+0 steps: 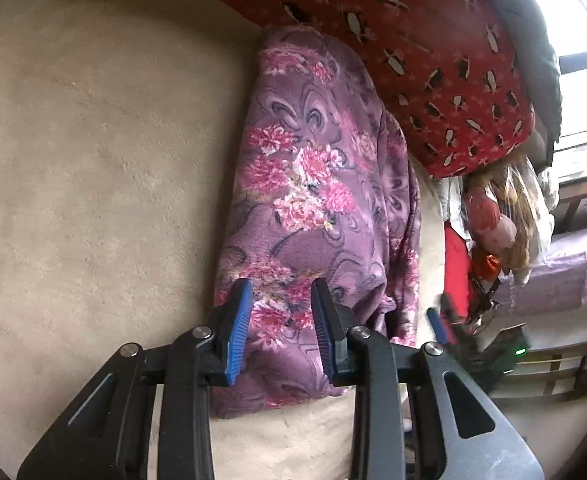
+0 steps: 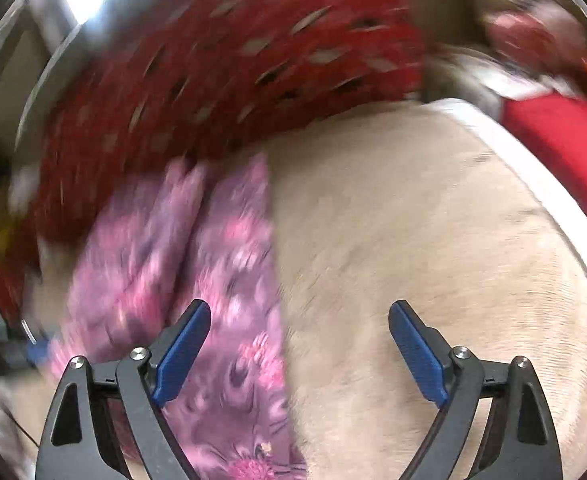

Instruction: Fold small clothes

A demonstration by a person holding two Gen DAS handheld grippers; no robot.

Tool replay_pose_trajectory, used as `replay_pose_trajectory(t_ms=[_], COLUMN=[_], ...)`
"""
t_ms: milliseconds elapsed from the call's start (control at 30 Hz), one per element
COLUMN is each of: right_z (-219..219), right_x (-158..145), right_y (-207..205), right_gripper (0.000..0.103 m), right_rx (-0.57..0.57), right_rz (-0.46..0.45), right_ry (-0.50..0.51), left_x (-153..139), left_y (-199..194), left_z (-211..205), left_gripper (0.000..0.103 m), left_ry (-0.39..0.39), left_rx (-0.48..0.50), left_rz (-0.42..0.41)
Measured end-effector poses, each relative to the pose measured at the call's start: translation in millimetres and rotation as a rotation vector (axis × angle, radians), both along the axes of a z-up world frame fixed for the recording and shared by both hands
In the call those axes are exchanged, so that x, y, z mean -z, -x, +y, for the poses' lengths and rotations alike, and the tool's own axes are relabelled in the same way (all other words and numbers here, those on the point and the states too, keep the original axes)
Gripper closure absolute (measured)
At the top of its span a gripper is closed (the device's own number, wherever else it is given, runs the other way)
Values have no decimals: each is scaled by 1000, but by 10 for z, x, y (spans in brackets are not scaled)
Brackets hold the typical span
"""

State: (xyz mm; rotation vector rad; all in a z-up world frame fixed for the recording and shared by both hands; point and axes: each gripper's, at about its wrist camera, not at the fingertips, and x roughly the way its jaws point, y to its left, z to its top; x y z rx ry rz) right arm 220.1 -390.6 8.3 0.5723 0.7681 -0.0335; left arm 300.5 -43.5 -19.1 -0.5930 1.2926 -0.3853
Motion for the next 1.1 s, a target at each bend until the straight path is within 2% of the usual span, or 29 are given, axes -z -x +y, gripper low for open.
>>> replay_pose_trajectory(t_ms=[33,133,200,267,300,333,367,400,467,533,567,633,667,700,733,800,900,967,1000,1033,1100], right_z=[7,274,551,828,965,1039,1069,1035,809,532,406,246,185,143,85,-6,-18,122,197,280,494], right_x=[-51,-107,-71,24,67,49,-4,-64,-159,-165,-94,160,364,481,518,398,92,-39,-73,-67,25], right_y=[-48,-248,-412,-569,-625,-633,-619,-588,-465,-321,-264,-211,-198,-185,-156,-140,-216,-408,-493,-582,-803], right_gripper=[10,10,11,11,18,47,69,83,86,89,91,97,97,98,98,93,90,77,56,50,50], right_rx=[-43,-194,-280,-324,-337,-364,-405,-404,-390,-330,-303,-256,-236,-234,-225,-176,-178,-243,-266,-278,-304], right_rz=[-19,-23,22,103,136,114,76,51,-37,-73,-65,7,78,103,92,68,-51,-71,-61,-45,10], right_ry=[-66,-165,-163,-80,-11,19,17,19,-69,-124,-152,-178,-180,-204,-249,-265,-252,-231,-200,-161,-90], left_x=[9,29,22,6,-10,-32,-86,-121,-208,-198,-147,65,170,212,184,115,80,86,92,99,94], left_y=[4,22,28,32,39,52,71,82,125,153,159,138,134,147,178,210,200,182,176,165,156], left_z=[-32,-58,-53,-29,-13,10,36,33,42,30,0,-94,-149,-196,-243,-324,-375,-379,-377,-361,-345], left_gripper=[75,69,68,68,68,68,68,66,51,38,38,38,38,38,38,38,38,38,38,38,38], left_ry=[-4,-1,7,17,18,18,6,-15,-93,-147,-166,-178,-183,-199,-234,-277,-292,-278,-271,-261,-250], left_rx=[6,16,12,5,7,8,11,11,5,-1,4,24,37,45,56,100,128,120,114,108,102], left_rz=[-9,-28,-31,-23,-20,-23,-37,-51,-100,-126,-123,-59,-26,-28,-65,-111,-120,-117,-115,-111,-111])
